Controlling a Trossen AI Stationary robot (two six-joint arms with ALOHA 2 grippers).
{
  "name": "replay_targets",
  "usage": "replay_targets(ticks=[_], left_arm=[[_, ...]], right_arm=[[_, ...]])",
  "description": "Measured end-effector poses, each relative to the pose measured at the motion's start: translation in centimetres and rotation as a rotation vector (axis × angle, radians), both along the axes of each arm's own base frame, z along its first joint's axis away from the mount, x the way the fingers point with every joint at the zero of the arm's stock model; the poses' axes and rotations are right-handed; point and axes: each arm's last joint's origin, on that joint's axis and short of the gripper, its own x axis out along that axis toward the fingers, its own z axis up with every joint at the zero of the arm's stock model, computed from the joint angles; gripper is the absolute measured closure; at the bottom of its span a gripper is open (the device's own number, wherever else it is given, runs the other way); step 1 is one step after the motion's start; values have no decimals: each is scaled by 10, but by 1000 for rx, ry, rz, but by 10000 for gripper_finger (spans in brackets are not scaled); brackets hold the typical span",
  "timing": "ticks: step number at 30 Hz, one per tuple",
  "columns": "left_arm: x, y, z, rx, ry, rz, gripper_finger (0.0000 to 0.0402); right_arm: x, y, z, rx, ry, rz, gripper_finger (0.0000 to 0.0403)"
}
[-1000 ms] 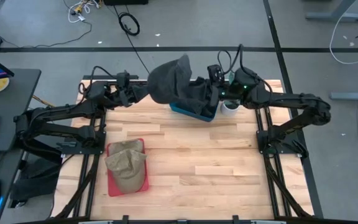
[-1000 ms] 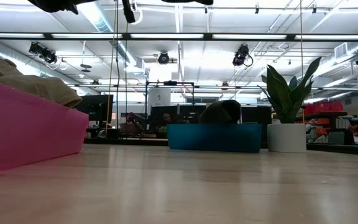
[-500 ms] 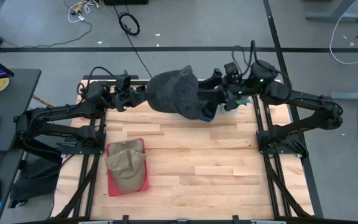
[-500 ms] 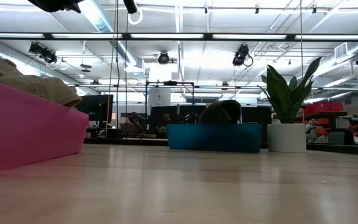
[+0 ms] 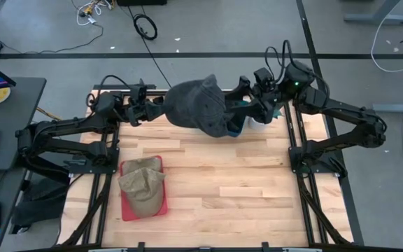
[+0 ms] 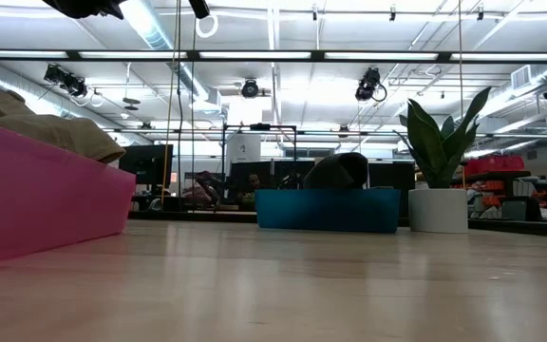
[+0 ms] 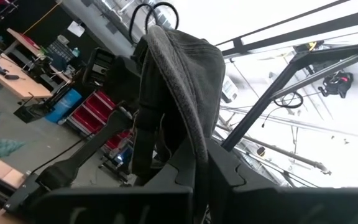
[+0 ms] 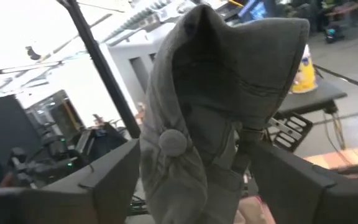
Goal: Pick & Place hat
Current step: Put the black cap into the blue bin
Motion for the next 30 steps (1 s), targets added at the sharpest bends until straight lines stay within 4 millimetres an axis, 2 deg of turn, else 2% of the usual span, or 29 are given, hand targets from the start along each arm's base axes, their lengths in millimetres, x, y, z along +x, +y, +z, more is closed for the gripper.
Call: replay_targets(ticks=[6,10,13,20,30], left_arm=[[-1,0,1,3,-11,0,390],[-1,0,1,3,-13,-2,390],[-1,0,1,3,-14,0,390],[-1,0,1,17,-16,16,390],[-1,1,1,14,-18,46,390]], right_arm=[[6,-4,-2,11,-4,53,53],[21,-9,-10,19,-4,57,30],[31,-12,-10,48,-54,123,21],[35,-5,-4,104,-98,276,34],[38,5,-4,85,-119,232,74]])
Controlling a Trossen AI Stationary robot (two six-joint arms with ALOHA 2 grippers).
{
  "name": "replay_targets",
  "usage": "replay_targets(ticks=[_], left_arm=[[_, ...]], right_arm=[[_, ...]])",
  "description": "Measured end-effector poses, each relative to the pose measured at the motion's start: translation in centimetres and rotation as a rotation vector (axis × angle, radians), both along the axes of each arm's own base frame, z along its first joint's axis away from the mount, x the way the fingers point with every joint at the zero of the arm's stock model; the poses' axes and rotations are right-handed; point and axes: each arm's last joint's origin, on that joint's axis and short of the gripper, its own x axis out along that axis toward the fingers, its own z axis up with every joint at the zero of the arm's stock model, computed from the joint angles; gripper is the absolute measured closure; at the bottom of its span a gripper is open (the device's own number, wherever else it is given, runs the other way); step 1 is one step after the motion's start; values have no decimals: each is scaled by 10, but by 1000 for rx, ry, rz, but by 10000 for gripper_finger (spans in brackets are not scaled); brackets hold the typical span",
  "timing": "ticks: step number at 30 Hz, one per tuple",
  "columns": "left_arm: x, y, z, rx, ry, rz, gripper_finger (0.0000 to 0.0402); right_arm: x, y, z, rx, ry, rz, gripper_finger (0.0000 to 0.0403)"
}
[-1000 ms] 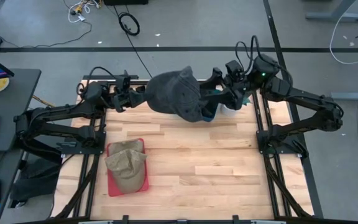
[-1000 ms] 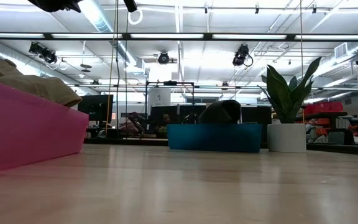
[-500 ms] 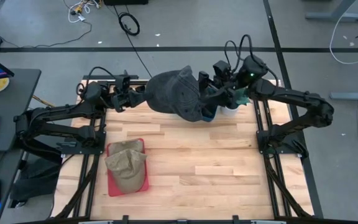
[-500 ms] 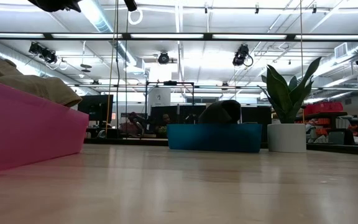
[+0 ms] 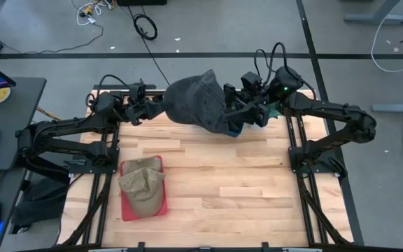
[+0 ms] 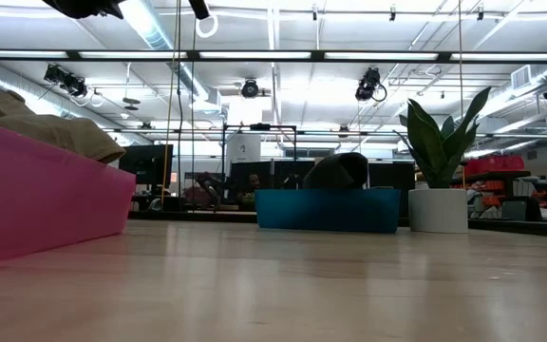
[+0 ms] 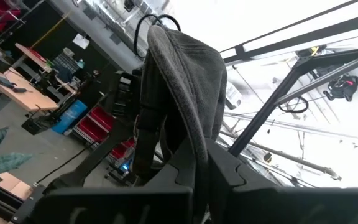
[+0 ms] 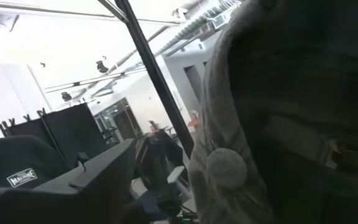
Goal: Pick & Place hat
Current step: Put the black cap into the blue bin
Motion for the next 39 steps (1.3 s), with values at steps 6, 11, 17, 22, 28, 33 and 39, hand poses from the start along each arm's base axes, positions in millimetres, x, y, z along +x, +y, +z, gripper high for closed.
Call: replay_targets(ticks=[6,11,17,22,28,33,39], left_arm=[[-1,5,-1,-3,10,39,390],[-2,8,-1,-2,10,50,390],[-1,9,-3,-13,25,52,390],[0,9,-4,-20,45,52,390],[0,9,-5,-21,58,50,390],[1,9,-6,-20,61,50,390],[1,10,-6,-11,63,67,352]], right_arm=[[2,8,0,3,-2,31,89],[3,17,1,0,-3,74,99],[3,16,1,8,-9,33,115],[4,15,1,0,-19,-2,155],[4,15,-1,0,-7,-4,263],[4,14,-1,0,-5,-6,377],[3,9,-1,43,19,-7,378]])
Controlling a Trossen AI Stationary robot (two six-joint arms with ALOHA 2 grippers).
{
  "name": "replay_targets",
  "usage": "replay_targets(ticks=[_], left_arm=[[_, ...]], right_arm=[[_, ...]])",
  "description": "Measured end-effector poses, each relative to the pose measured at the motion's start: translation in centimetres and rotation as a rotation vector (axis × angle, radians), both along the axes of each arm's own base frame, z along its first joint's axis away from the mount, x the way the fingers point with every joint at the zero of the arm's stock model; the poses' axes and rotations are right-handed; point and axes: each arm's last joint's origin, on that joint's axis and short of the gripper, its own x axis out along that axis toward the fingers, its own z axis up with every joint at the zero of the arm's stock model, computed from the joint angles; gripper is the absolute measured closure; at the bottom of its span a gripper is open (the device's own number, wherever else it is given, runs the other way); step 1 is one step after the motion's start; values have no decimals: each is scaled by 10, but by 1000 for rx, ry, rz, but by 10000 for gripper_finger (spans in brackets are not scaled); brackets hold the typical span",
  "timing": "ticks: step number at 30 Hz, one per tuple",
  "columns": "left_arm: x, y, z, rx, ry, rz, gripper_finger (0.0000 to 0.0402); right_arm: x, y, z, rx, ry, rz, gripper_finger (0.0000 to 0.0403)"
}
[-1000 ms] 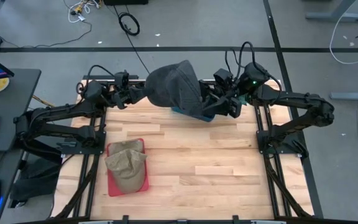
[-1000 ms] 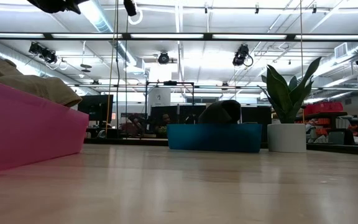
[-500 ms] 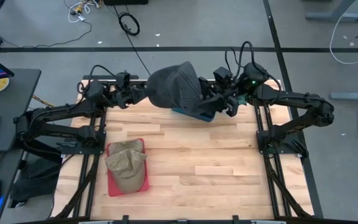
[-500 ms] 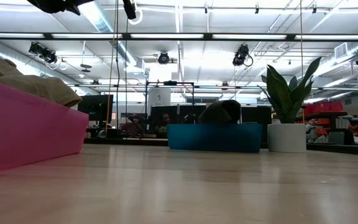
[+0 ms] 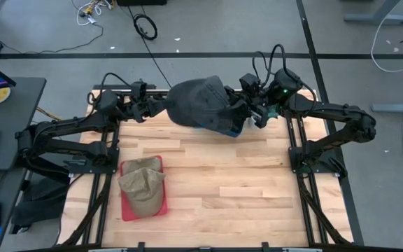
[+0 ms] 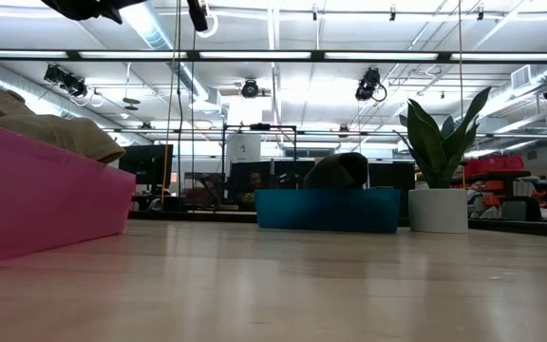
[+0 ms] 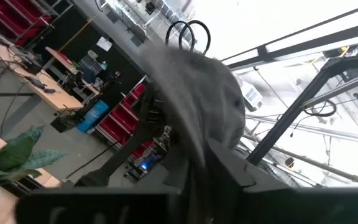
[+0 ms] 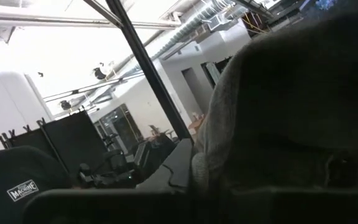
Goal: Pick & Place hat
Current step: Put the black cap into the blue bin
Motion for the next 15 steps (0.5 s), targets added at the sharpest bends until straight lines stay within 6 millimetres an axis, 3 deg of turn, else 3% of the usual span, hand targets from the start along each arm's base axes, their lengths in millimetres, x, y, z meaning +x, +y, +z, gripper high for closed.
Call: replay_targets(ticks=[15], left_arm=[[5,4,-18,94,197,140,211]], right_arm=[[-6,-12,6,110,-8,-120,384]])
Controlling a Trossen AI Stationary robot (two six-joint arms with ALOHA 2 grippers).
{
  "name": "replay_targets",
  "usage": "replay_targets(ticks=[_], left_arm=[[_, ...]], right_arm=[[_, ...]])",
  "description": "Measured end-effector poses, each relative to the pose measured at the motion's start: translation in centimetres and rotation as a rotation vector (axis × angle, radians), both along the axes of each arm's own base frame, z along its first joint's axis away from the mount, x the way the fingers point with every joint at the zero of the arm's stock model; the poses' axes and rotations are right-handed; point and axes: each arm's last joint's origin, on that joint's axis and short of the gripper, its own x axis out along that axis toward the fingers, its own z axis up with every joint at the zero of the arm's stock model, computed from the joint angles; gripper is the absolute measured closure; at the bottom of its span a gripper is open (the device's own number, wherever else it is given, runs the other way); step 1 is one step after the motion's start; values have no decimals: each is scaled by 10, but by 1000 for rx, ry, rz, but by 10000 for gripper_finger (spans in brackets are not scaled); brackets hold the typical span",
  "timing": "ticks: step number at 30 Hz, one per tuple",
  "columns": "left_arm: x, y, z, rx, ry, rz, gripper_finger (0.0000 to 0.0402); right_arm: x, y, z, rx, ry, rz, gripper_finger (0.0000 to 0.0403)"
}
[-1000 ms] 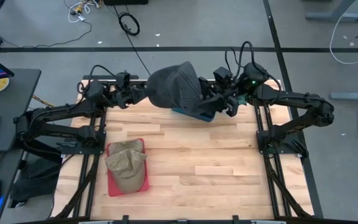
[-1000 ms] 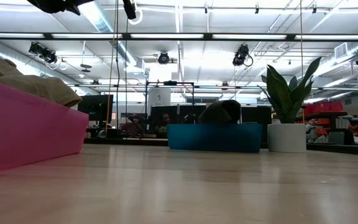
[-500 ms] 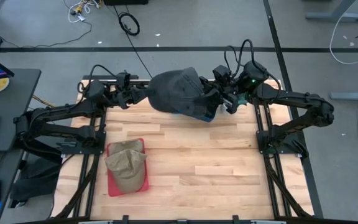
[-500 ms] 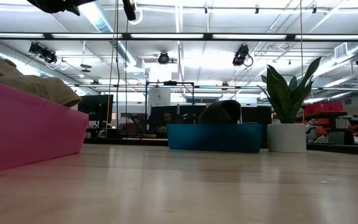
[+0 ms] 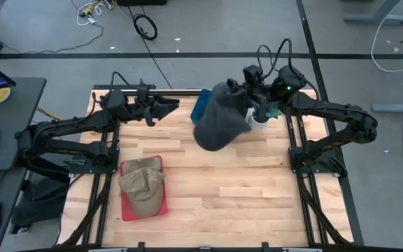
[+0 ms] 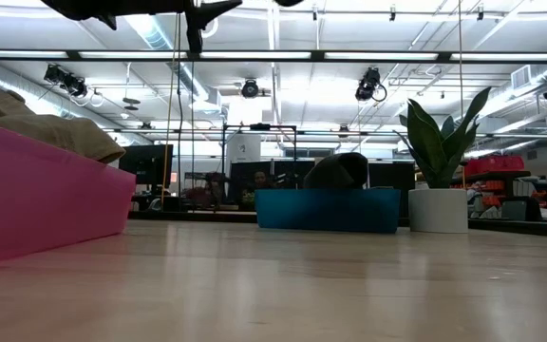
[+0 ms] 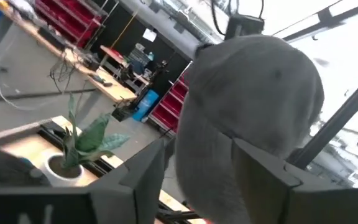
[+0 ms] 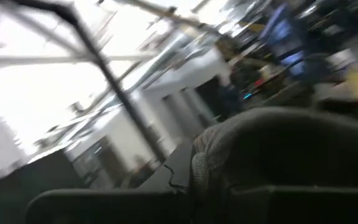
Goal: Pick & Place hat
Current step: Put the black cap into the blue bin
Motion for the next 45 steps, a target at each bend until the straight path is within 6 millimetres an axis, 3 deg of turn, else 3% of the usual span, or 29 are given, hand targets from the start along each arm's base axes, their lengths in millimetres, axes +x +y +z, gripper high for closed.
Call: replay_targets(ticks=[5,14,25,31,36,45], left_arm=[[-4,-3,4,100,-11,14,192],[-13,-7,11,228,-20,41,207],[-14,-8,10,234,3,29,214],[-13,-8,8,228,21,24,214],[-13,-8,7,225,29,22,214],[-13,-8,7,223,30,21,214]], right_arm=[[0,-19,-7,74,68,-204,384],[1,-49,-34,138,299,-535,384],[34,-83,-81,208,455,-619,384],[46,-91,-104,226,552,-649,384],[48,-95,-118,240,642,-704,384],[39,-105,-127,263,730,-775,384]])
